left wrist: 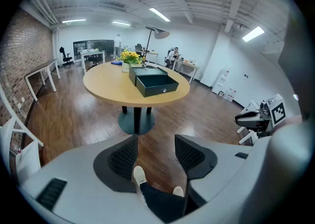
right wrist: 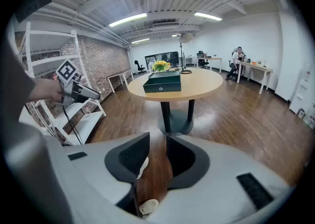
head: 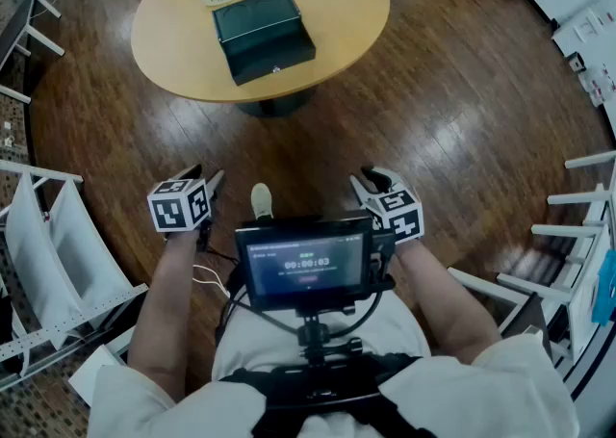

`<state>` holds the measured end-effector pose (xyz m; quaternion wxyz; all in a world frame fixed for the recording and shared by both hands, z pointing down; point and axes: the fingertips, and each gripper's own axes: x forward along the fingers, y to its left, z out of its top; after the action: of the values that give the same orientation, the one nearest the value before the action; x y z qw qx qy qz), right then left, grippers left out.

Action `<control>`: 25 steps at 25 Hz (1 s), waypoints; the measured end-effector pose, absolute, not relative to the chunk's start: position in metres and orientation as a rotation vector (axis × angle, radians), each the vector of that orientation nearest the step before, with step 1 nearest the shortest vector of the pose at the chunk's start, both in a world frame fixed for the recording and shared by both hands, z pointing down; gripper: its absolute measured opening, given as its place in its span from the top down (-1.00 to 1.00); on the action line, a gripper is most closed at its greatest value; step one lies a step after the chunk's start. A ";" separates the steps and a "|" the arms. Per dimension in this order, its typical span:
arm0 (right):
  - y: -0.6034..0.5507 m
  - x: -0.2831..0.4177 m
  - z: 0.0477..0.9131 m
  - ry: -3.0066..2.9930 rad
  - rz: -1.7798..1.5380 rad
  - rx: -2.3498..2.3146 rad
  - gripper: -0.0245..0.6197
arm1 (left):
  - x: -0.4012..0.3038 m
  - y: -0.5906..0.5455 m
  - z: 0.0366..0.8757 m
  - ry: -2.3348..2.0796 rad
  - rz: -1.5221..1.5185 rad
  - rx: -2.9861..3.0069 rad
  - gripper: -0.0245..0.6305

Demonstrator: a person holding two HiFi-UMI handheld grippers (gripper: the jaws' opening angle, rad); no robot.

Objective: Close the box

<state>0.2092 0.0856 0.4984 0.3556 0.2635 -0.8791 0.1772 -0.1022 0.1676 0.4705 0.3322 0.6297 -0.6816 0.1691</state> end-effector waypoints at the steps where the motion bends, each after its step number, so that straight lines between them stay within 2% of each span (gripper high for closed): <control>1: 0.081 0.203 0.498 -2.268 0.458 0.682 0.58 | -0.109 0.158 0.465 -1.784 0.454 1.664 0.19; 15: 0.023 0.073 0.496 -2.261 0.514 0.846 0.58 | -0.208 0.008 0.405 -1.556 0.674 2.091 0.19; 25: 0.000 0.010 0.491 -2.262 0.525 0.965 0.58 | -0.212 -0.117 0.397 -1.155 0.908 2.433 0.32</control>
<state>0.0099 -0.0003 0.4911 0.3084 0.3652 -0.8556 0.1988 -0.2116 -0.1175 0.3965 0.1493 0.8465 -0.4017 0.3158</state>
